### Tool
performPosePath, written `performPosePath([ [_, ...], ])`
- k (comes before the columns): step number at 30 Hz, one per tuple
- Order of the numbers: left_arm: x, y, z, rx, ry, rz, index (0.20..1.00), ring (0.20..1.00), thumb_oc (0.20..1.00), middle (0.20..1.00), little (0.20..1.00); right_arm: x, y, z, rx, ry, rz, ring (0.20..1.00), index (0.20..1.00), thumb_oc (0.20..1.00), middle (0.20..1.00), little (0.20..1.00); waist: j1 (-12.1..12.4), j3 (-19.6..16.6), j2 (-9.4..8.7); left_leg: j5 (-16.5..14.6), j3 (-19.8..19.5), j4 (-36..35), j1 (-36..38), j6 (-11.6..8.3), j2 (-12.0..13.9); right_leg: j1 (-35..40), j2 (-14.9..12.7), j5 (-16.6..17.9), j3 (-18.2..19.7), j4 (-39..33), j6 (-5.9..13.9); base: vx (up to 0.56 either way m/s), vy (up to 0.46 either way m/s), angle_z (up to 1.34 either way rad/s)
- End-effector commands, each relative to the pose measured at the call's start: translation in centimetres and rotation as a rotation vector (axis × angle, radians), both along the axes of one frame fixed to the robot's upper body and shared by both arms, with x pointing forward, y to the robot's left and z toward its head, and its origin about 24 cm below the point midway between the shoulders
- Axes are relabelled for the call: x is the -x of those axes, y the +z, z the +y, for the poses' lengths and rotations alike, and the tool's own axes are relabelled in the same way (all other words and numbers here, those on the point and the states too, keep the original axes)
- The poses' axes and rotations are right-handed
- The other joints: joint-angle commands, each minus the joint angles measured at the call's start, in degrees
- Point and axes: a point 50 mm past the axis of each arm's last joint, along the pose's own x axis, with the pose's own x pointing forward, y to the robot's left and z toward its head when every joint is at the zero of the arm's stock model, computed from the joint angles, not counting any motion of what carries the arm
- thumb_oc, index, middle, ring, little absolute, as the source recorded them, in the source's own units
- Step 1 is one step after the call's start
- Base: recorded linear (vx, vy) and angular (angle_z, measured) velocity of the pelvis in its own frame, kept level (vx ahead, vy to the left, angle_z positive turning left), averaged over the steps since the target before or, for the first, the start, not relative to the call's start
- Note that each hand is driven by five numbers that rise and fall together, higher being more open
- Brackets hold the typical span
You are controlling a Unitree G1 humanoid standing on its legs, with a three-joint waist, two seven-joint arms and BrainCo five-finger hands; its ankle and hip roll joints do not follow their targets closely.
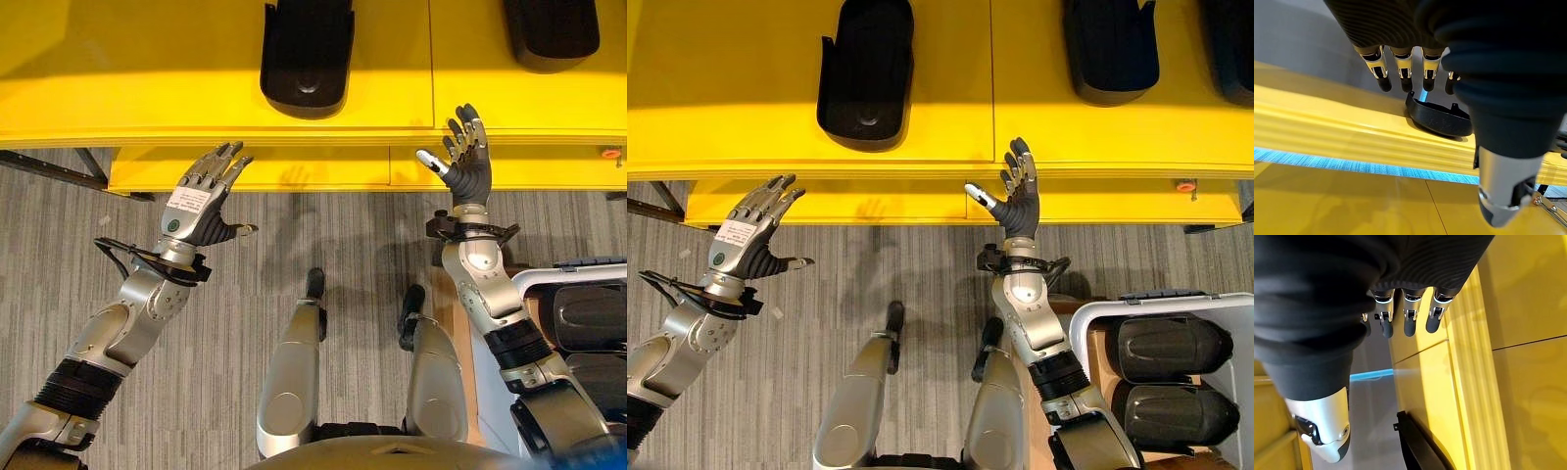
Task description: Move parts from the plastic box to the shelf.
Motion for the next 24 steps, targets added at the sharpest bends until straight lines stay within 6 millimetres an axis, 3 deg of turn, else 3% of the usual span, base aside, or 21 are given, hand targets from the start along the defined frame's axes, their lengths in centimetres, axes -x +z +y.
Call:
performPosePath([
  [1,0.0,-0.1,-0.6,0.006,-0.001,-0.036,1.000,1.000,1.000,1.000,1.000,1.0,2.2,0.3,-0.070,0.028,-0.133,1.000,1.000,1.000,1.000,1.000,-0.8,-4.8,-1.00,-4.3,1.8,2.1,1.1,-1.09,3.6,3.4,-0.9,-2.8,1.0,0.7,1.94,0.00,0.000,0.00],
  [13,-1.4,-0.1,-0.8,0.038,0.032,-0.035,1.000,1.000,1.000,1.000,1.000,1.7,2.7,0.4,-0.088,0.063,-0.165,1.000,1.000,1.000,1.000,1.000,-1.7,-5.7,-1.40,-4.7,2.4,2.4,1.4,-1.09,3.7,3.3,-0.8,-2.9,1.8,0.9,1.89,0.01,0.009,-0.02],
  [24,-2.7,-1.7,-1.7,0.093,0.033,0.049,1.000,1.000,1.000,1.000,1.000,2.0,3.4,0.9,-0.087,0.089,-0.194,1.000,1.000,1.000,1.000,1.000,-2.9,-6.3,-1.58,-4.3,2.9,2.2,1.3,-1.02,3.9,2.7,-0.4,-2.4,2.5,0.7,1.68,0.00,0.006,-0.06],
])
